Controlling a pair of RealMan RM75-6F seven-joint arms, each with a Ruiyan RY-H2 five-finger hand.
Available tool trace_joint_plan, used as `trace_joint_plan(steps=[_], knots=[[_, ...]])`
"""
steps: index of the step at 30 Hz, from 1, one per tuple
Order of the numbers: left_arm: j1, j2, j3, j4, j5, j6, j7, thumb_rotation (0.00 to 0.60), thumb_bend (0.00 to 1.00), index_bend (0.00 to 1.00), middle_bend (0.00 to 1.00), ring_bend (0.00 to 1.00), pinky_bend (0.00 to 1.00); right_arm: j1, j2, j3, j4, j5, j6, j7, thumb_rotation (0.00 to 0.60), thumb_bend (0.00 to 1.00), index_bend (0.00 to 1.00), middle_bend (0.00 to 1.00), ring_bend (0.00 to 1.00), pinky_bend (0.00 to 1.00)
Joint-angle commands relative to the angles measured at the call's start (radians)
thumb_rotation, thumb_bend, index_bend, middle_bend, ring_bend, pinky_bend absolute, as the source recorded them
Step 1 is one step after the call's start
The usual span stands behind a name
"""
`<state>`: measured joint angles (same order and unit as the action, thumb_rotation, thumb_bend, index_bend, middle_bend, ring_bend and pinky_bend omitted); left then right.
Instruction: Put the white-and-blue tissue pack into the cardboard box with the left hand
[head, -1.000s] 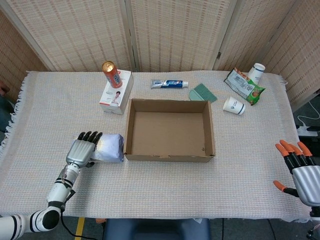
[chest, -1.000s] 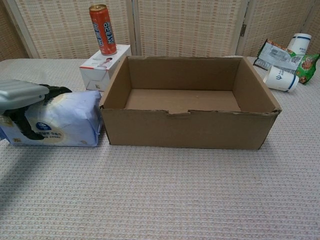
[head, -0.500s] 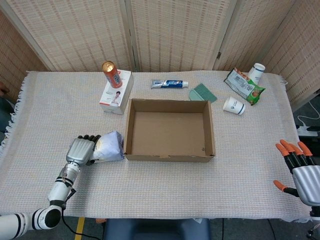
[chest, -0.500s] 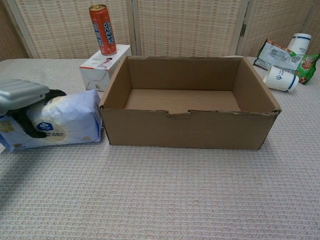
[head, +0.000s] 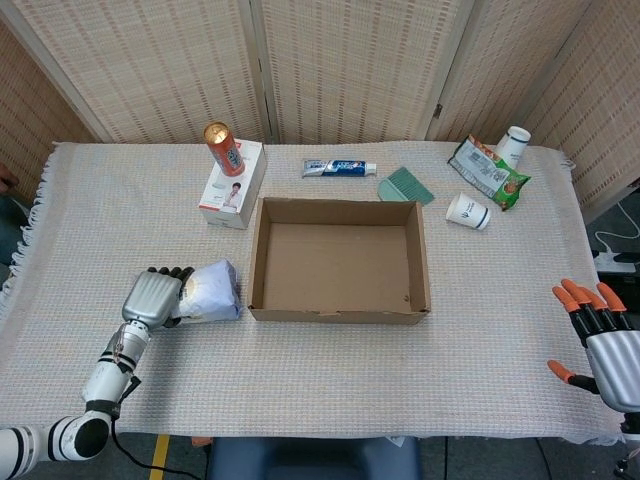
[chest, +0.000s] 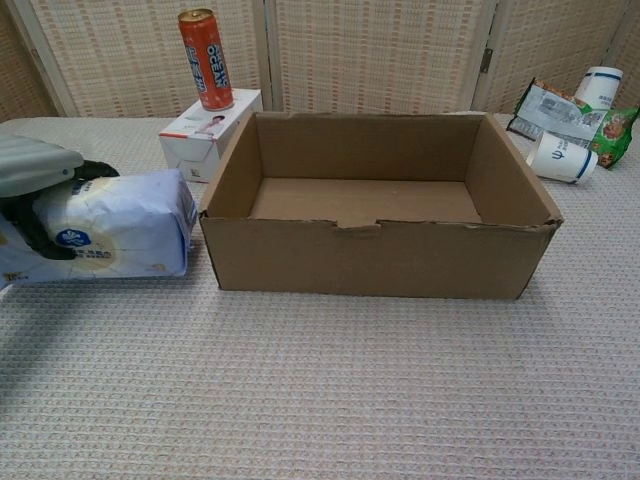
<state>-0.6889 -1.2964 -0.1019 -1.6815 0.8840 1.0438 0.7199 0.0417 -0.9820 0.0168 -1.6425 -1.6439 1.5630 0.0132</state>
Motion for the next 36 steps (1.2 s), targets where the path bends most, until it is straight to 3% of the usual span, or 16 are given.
trace_joint_plan(steps=[1, 12, 36], knots=[[-0.022, 0.070, -0.004, -0.066, -0.023, 0.008, 0.052, 0.600, 0.24, 0.46, 0.55, 0.46, 0.56, 0.000, 0.000, 0.000, 0.000, -0.001, 0.000, 0.001, 0.600, 0.00, 0.06, 0.03, 0.00, 0.00], [-0.087, 0.196, -0.021, -0.217, -0.081, 0.054, 0.175, 0.600, 0.24, 0.46, 0.56, 0.46, 0.56, -0.002, 0.005, -0.002, -0.003, -0.005, 0.005, 0.007, 0.600, 0.00, 0.06, 0.03, 0.00, 0.00], [-0.253, 0.185, -0.080, -0.273, -0.132, 0.139, 0.339, 0.600, 0.24, 0.46, 0.55, 0.46, 0.57, 0.000, 0.008, 0.009, 0.002, 0.016, 0.000, 0.020, 0.600, 0.00, 0.06, 0.03, 0.00, 0.00]])
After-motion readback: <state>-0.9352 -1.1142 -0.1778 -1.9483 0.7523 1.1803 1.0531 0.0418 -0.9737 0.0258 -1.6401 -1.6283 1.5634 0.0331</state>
